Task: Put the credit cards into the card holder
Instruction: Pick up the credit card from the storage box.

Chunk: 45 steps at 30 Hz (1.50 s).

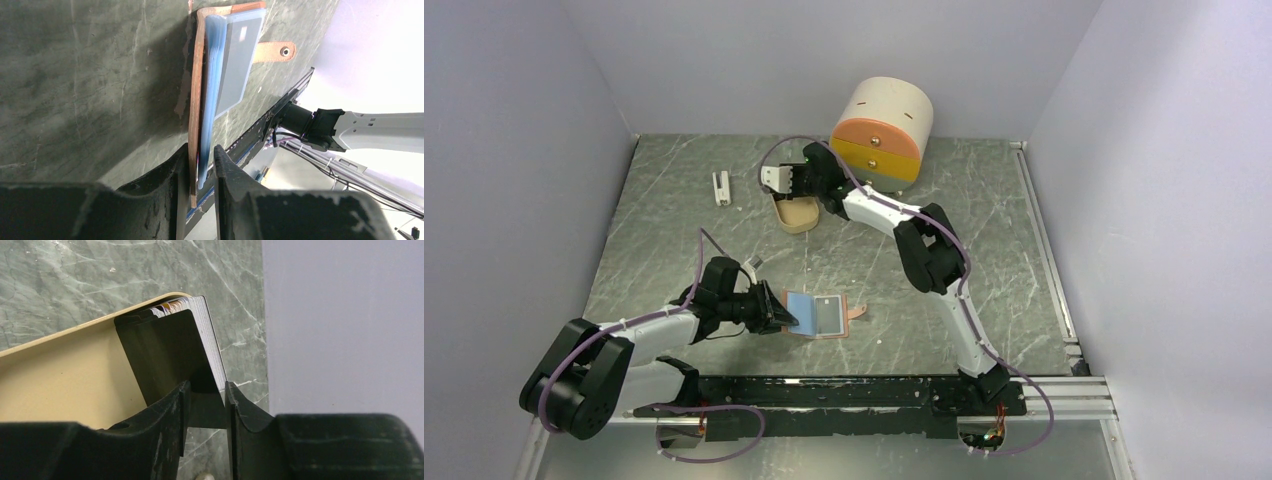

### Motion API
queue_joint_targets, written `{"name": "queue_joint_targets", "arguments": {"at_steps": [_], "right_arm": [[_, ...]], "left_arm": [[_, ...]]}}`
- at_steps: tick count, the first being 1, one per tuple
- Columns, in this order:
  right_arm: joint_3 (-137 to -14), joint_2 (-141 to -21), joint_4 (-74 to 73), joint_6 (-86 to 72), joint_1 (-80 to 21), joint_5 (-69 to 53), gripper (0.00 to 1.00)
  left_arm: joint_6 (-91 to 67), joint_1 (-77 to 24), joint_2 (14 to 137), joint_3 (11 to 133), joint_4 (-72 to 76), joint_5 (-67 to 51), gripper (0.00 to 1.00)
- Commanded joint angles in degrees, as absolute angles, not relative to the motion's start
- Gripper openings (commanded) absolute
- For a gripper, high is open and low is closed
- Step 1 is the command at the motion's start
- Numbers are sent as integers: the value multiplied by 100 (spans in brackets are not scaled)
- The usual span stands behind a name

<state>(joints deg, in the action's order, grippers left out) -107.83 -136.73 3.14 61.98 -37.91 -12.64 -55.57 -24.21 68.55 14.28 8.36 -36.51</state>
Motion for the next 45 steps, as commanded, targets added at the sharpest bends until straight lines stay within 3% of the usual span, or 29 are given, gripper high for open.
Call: {"name": "queue_joint_targets", "arguments": {"at_steps": [1,9,20,26,36,40,45], "right_arm": [[-10731,-13381,331,6279,-3764,-1303,31],[-10153,-13005,-151,6394,-3762,-1980,0],[-9899,-12661,-569,6353,-3756,-2277,0],[-9148,-12059,23,5855,-3744,-2183,0],[-8389,-10978,204,3419,-3759,-1793,0],[-7591,-10245,676,2430,-3778,-1882,0],[-6805,-9309,854,795,-3810,-2012,0]], "left_arm": [[-5590,-2390,6759,1397,977,-3790,28],[-5607,-2391,6787,1411,1002,-3797,28],[-5625,-2391,6799,1406,1007,-3755,28],[-5600,-2388,6724,1459,833,-3625,27],[-5713,-2391,6756,1432,782,-3420,22],[-5708,-2391,6830,1459,709,-3286,9],[-5865,-2386,6978,1462,919,-3306,9]]}}
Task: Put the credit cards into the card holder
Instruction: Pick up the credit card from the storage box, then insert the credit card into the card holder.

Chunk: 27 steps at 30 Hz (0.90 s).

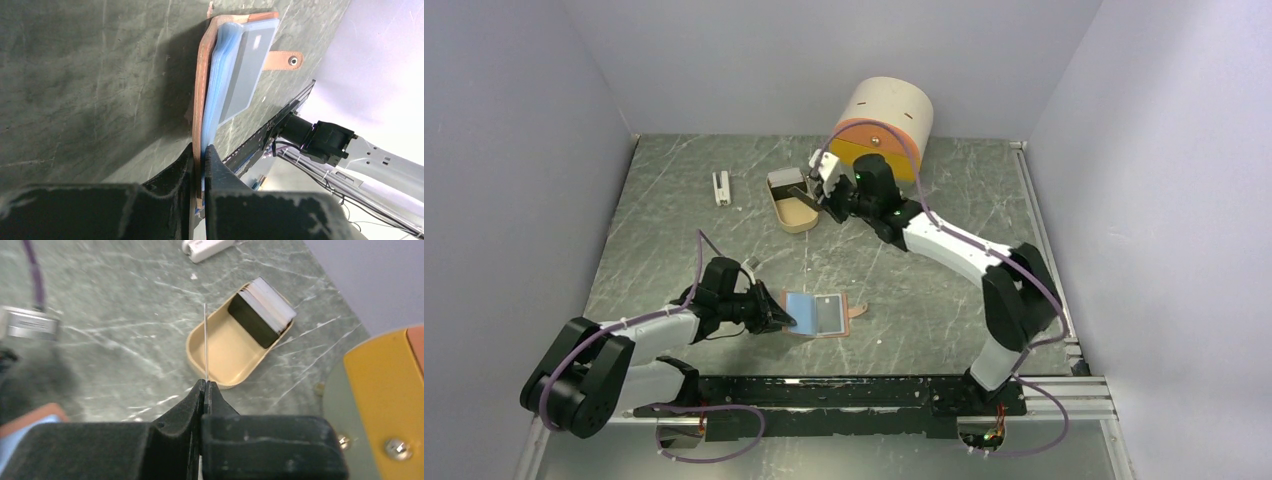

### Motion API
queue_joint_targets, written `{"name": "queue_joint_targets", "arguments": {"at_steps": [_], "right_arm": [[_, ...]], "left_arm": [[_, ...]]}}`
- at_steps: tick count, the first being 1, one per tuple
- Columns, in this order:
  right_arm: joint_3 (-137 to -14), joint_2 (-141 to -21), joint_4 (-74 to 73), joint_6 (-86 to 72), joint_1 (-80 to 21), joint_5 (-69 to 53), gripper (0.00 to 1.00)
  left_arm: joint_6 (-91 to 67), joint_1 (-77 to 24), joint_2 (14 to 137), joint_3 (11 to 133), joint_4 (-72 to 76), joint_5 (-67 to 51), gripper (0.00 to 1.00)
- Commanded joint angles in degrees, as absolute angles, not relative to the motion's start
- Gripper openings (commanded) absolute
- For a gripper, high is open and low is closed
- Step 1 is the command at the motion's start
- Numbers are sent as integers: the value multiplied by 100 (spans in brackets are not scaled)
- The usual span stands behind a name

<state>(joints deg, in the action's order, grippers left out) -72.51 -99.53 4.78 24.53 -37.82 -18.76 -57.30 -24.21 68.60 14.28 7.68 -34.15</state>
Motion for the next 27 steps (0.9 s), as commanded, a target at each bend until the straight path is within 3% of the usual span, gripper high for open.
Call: {"name": "queue_joint_targets", "arguments": {"at_steps": [1,17,23,27], "right_arm": [[-6590,-9122,898,492,-3814,-2120,0],[-4333,-7176,715,-3621,-3938,-1907,0],[-3370,-7141,1434,-4504,-3942,-2013,0],[-3013,-7361,2000,-4982,-3967,-2100,0]], "left_arm": [[-5896,-2388,6995,1479,937,-3304,9],[-6822,-2386,7123,1297,1974,-3361,9],[-6353,-2381,7051,1404,1219,-3157,25],[-5938,-2382,6862,1634,402,-2851,29]]}}
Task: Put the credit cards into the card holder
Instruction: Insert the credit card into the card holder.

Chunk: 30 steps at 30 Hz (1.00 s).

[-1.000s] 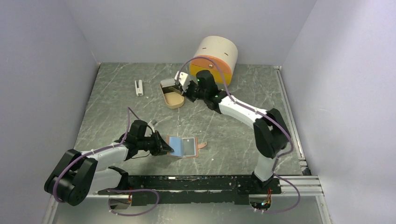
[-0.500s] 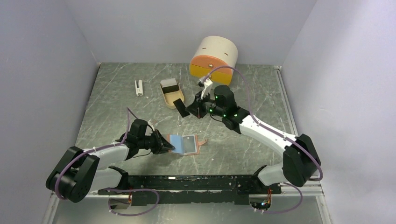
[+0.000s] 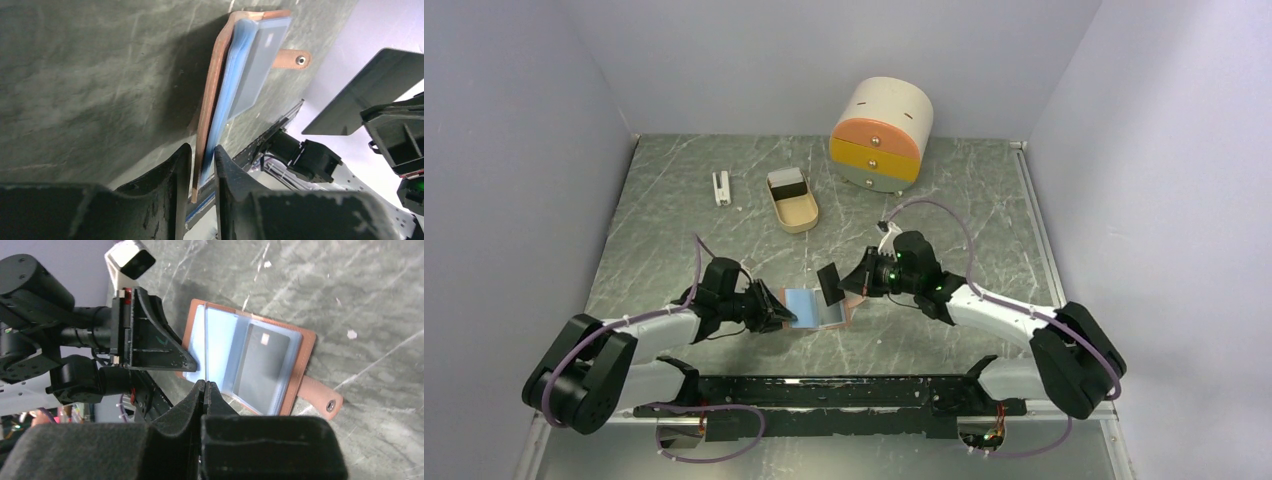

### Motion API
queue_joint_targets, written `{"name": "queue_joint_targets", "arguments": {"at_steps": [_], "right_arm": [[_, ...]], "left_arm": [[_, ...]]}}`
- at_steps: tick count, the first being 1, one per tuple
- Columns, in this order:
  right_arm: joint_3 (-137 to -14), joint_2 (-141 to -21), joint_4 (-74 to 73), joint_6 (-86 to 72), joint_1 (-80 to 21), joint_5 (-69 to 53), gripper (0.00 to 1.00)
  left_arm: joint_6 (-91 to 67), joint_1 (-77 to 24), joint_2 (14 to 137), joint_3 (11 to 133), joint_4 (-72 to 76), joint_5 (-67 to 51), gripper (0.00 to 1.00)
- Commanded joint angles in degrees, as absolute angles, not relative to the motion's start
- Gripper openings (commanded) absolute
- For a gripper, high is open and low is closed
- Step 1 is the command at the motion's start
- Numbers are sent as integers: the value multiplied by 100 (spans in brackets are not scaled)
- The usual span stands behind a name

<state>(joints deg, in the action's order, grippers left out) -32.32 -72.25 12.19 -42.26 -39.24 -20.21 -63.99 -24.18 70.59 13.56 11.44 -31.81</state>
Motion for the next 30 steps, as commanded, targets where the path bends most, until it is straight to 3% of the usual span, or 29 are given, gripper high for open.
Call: {"name": "queue_joint_targets", "arguments": {"at_steps": [1,8,16,30], "right_arm": [[-2921,-7421,2185,-5092,-3979,-2091,0],[-2623,-8097,2878,-5427,-4103,-2103,0],[-2503,-8862,3493,-5424,-4227,-2062,0],[-2312,-9584,4189,-5362,-4607,-1918,0]], "left_arm": [[-5858,-2382,6823,1681,284,-2797,29],[-5572,-2364,6777,1798,-195,-2518,29],[-5515,-2364,6875,1664,-78,-2608,16],[-5511,-2363,6960,1571,79,-2664,14]]}}
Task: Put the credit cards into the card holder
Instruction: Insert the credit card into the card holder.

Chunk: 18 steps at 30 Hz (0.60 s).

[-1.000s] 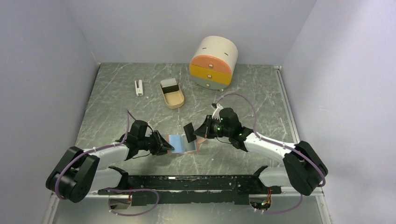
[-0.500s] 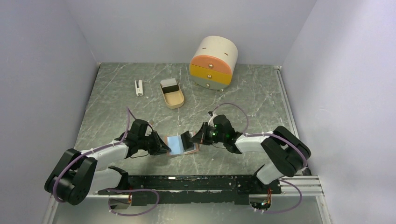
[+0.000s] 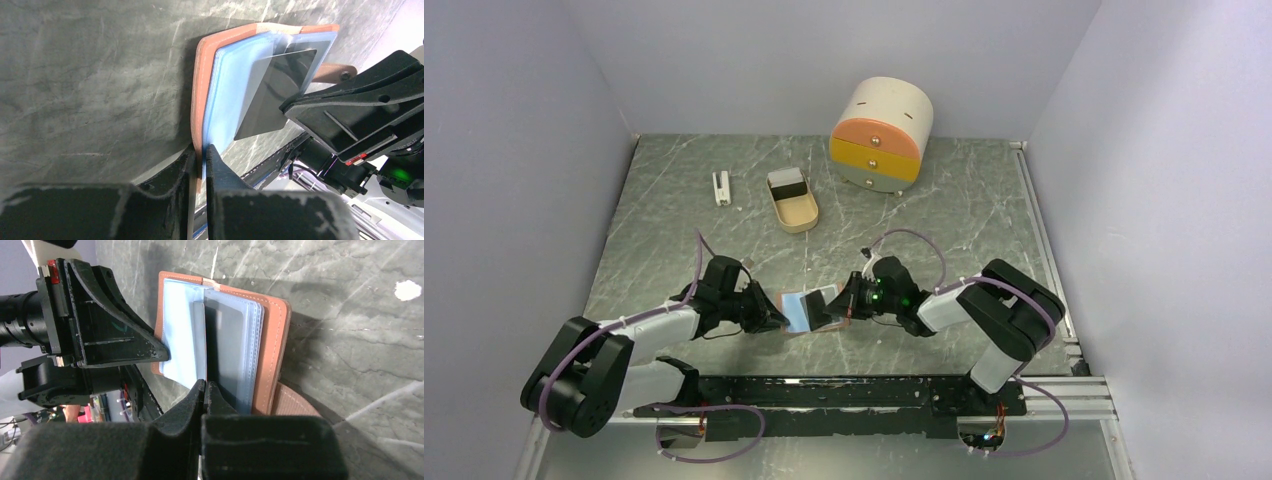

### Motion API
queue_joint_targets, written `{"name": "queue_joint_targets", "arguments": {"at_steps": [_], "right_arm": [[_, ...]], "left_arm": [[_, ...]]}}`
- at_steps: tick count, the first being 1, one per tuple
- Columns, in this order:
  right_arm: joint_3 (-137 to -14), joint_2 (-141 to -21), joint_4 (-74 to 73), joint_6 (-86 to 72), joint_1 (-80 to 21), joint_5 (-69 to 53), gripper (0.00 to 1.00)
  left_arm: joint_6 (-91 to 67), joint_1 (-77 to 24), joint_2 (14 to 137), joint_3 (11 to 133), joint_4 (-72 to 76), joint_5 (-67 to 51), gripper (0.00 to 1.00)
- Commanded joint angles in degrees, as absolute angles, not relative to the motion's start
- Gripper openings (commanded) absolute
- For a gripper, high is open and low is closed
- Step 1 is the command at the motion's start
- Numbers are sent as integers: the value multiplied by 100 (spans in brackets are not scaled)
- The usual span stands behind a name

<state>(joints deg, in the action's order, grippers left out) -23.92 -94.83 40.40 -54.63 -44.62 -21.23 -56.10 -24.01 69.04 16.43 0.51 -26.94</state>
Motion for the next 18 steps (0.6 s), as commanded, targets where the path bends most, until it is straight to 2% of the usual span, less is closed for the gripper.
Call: {"name": "queue_joint_targets", "arguments": {"at_steps": [1,18], "right_arm": [[-2297,-9601,4230,-5388,-4614,-1909,0],[-2137,-9752,4949,-5898,-4711,-1540,0]], "left_arm": [[-5503,-2364,6961,1580,65,-2661,14],[-5561,-2364,6935,1482,228,-2803,13]]}}
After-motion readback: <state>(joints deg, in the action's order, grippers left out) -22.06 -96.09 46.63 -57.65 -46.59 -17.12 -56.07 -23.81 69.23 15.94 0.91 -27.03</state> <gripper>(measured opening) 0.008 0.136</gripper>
